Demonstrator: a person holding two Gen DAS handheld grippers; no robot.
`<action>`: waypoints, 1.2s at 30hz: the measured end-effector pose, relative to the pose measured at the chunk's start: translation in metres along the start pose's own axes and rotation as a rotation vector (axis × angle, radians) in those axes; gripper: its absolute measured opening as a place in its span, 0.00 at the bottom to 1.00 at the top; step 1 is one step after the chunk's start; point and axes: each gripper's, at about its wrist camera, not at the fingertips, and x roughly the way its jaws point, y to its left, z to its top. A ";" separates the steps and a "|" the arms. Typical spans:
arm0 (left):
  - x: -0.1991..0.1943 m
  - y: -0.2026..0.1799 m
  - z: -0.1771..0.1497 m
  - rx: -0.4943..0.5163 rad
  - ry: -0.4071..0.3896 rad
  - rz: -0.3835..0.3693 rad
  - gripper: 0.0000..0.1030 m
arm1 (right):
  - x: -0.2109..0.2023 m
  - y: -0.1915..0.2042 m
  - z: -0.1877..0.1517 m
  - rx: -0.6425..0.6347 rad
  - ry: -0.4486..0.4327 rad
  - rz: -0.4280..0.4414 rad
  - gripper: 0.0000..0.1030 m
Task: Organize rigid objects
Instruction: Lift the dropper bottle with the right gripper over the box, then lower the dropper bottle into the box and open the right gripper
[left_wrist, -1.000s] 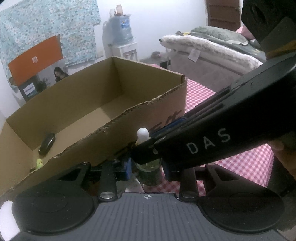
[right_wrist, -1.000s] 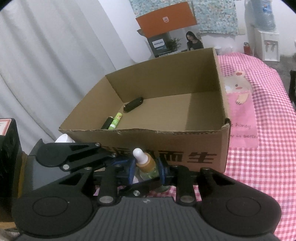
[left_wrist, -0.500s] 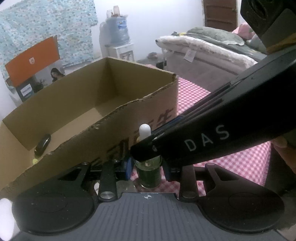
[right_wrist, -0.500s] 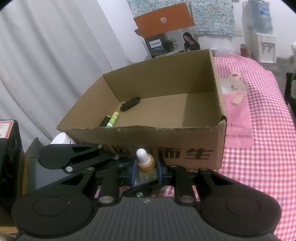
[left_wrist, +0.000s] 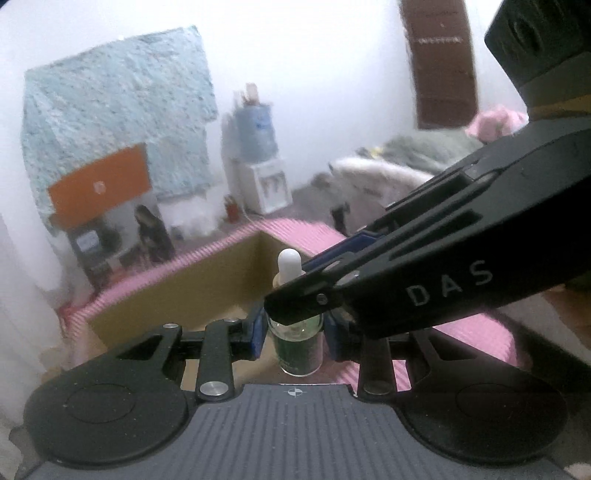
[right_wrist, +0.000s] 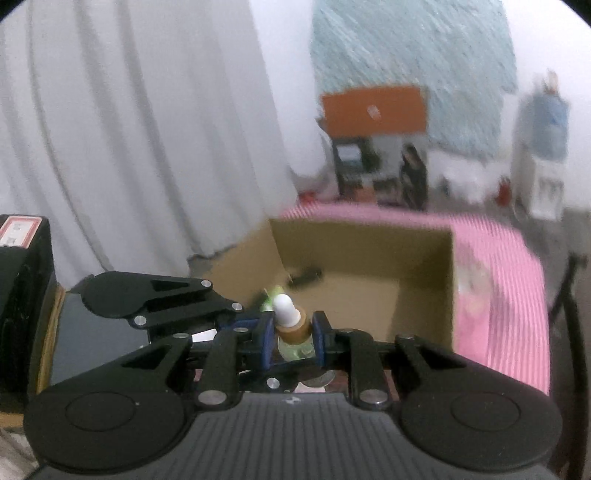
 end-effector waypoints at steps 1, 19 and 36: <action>0.000 0.008 0.007 -0.007 -0.002 0.012 0.30 | 0.001 0.002 0.009 -0.014 -0.010 0.013 0.23; 0.169 0.158 0.011 -0.200 0.396 0.046 0.30 | 0.232 -0.060 0.095 0.085 0.290 0.153 0.23; 0.204 0.171 -0.005 -0.230 0.495 0.034 0.32 | 0.300 -0.083 0.088 0.095 0.377 0.120 0.24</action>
